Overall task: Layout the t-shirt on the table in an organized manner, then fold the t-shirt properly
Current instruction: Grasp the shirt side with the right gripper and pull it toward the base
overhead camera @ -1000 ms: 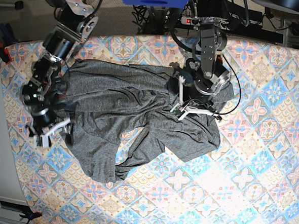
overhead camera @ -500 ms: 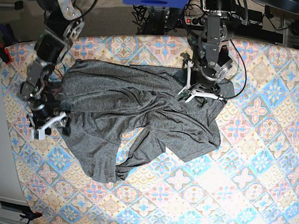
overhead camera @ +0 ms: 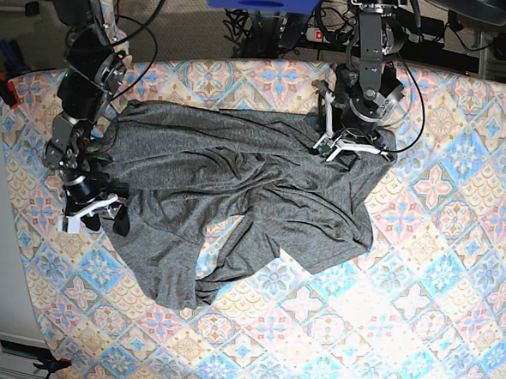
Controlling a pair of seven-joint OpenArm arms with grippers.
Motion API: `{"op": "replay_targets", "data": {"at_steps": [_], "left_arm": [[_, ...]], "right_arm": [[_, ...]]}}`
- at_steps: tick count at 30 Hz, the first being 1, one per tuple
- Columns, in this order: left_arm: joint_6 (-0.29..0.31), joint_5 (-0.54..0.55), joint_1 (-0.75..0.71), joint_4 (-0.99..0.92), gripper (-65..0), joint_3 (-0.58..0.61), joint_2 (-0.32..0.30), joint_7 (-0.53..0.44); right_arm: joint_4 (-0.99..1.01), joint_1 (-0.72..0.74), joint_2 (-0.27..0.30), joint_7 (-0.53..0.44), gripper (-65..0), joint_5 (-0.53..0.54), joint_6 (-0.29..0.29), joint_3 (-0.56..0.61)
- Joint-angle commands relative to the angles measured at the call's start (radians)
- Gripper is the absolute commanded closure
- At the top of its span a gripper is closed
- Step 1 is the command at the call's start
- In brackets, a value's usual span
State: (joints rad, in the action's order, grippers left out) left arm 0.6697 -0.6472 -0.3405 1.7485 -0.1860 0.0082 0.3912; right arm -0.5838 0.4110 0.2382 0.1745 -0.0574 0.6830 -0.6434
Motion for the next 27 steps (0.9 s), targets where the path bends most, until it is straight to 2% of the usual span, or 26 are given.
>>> {"op": "replay_targets", "data": {"at_steps": [1, 4, 6, 9, 13, 15, 18, 20, 27], "left_arm": [[0.028, -0.059, -0.024, -0.012, -10.8, -0.017, -0.004, 0.110], [0.028, -0.059, -0.024, -0.012, -10.8, -0.019, -0.004, 0.110], [0.028, -0.059, -0.024, -0.003, -10.8, -0.017, -0.003, 0.110], [0.028, -0.058, -0.024, 0.029, -10.8, -0.014, 0.000, 0.110], [0.028, -0.058, -0.024, 0.072, -10.8, -0.011, 0.000, 0.110], [0.028, -0.058, -0.024, 0.087, -10.8, -0.011, 0.000, 0.110], [0.028, -0.058, -0.024, 0.104, -10.8, -0.013, 0.000, 0.110], [0.028, -0.058, -0.024, 0.109, -10.8, -0.016, 0.000, 0.110], [0.028, -0.056, -0.024, 0.123, -10.8, -0.011, 0.013, 0.110]], "right_arm": [[0.022, 0.010, 0.010, 0.010, -47.0, -0.012, 0.001, -0.002], [0.040, 0.010, 0.010, -0.005, -47.0, -0.014, 0.001, 0.000], [0.040, 0.010, 0.010, -0.005, -47.0, -0.057, 0.001, 0.001], [0.040, 0.010, 0.010, -0.011, -46.9, -0.206, 0.001, 0.001], [0.037, 0.009, 0.005, -0.013, -46.9, -0.456, -0.001, -0.005], [0.035, 0.009, 0.003, -0.013, -46.9, -0.505, -0.001, -0.006], [0.035, 0.009, 0.003, -0.013, -46.1, -0.513, -0.001, -0.006], [0.035, 0.006, 0.003, -0.010, -40.0, -0.514, -0.001, -0.006], [0.011, 0.006, 0.003, -0.003, -6.1, -0.514, -0.001, -0.006]]}}
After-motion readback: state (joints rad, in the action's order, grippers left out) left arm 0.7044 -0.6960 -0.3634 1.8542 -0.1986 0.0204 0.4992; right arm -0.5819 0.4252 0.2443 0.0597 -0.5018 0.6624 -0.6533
